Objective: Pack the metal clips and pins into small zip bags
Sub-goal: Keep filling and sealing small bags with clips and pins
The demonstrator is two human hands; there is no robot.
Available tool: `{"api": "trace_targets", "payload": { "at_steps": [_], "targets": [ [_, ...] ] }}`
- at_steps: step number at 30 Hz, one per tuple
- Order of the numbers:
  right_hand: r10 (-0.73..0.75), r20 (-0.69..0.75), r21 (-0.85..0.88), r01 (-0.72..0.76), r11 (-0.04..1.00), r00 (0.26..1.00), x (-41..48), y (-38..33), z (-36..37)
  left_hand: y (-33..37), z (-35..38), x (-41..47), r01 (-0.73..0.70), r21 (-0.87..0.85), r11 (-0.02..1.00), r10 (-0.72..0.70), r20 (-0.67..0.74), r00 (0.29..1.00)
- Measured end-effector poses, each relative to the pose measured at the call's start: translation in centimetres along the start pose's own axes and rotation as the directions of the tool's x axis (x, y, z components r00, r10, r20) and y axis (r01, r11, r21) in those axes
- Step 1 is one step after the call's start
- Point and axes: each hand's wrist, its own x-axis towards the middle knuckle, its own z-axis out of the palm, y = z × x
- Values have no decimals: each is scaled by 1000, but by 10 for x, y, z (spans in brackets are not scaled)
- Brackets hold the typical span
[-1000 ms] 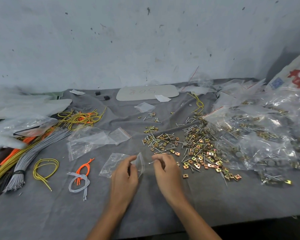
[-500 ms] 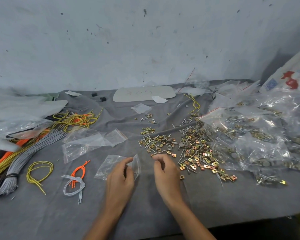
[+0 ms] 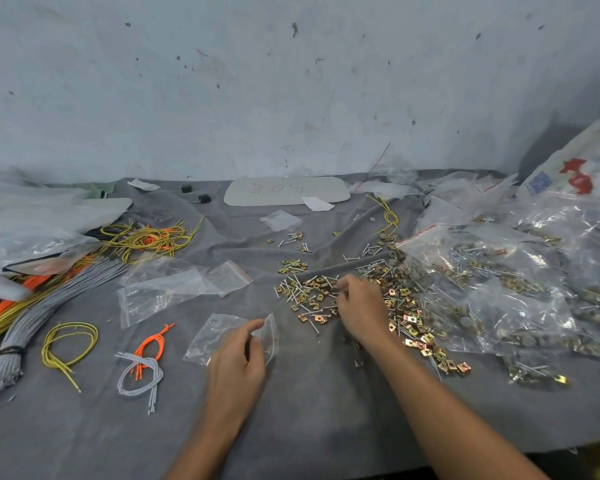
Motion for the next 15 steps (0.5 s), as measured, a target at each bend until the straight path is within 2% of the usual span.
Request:
{"api": "trace_targets", "payload": {
  "at_steps": [4, 7, 12, 15],
  "targets": [
    [-24, 21, -173, 27, 984, 1000, 24, 7, 3, 0, 1, 1, -15, 3, 1000, 15, -5, 1000],
    [-36, 116, -282, 67, 957, 993, 36, 5, 5, 0, 0, 1, -18, 13, 1000, 18, -8, 1000],
    [-60, 222, -352, 137, 926, 973, 43, 0, 5, 2, -1, 2, 5, 6, 1000, -5, -11, 1000],
    [-73, 236, -361, 157, 919, 969, 39, -5, 4, 0, -2, 1, 5, -2, 1000, -5, -6, 1000]
  ]
}}
